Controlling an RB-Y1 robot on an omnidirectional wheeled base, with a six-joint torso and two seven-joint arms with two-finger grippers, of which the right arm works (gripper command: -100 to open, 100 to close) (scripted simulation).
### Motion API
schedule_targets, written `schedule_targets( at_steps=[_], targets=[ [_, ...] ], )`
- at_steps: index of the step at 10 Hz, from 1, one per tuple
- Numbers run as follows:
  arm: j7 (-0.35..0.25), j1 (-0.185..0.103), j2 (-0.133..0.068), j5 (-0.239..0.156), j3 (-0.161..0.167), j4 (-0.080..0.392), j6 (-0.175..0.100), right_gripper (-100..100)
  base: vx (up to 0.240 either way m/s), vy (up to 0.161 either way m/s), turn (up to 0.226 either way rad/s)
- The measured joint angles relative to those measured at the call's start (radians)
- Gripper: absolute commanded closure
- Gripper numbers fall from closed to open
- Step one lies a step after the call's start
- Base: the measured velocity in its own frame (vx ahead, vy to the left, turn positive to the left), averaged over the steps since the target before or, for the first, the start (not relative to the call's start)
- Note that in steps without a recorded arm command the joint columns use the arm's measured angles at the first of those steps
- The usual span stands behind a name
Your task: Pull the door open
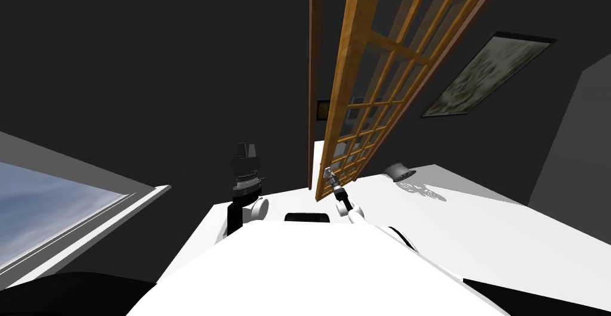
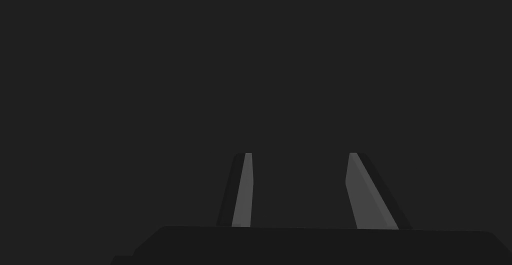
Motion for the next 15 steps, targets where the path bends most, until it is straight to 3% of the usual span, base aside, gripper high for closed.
schedule_targets(
  at_steps=[1,3,4,5,6,8,9,10,12,13,14,15],
  targets=[
    [-0.032,0.017,-0.004,0.000,-0.001,-0.031,0.014,100,-0.021,-0.017,0.017],
    [-0.064,-0.025,-0.005,-0.009,-0.015,0.046,-0.019,100,-0.029,-0.021,0.061],
    [-0.085,0.001,-0.007,-0.006,-0.011,0.003,-0.006,100,-0.024,-0.023,0.081],
    [-0.112,0.005,-0.011,-0.007,-0.013,-0.005,0.002,100,-0.026,-0.024,0.034],
    [-0.127,0.021,-0.006,-0.006,-0.014,-0.040,0.021,100,-0.013,-0.013,0.014],
    [-0.130,0.015,-0.006,-0.007,-0.016,-0.028,0.019,100,0.003,0.002,0.005],
    [-0.129,-0.014,-0.011,-0.011,-0.021,0.034,-0.012,100,0.005,0.009,-0.028],
    [-0.126,-0.027,-0.012,-0.014,-0.024,0.065,-0.034,100,0.000,0.000,0.000],
    [-0.128,-0.064,-0.021,-0.018,-0.027,0.141,-0.057,100,0.000,0.000,0.000],
    [-0.119,-0.133,-0.024,-0.027,-0.036,0.285,-0.119,100,0.004,-0.018,-0.003],
    [-0.125,-0.061,-0.016,-0.014,-0.021,0.147,-0.063,100,-0.011,-0.048,0.053],
    [-0.142,-0.056,-0.023,-0.020,-0.022,0.129,-0.041,100,-0.024,-0.046,0.090]
  ],
)
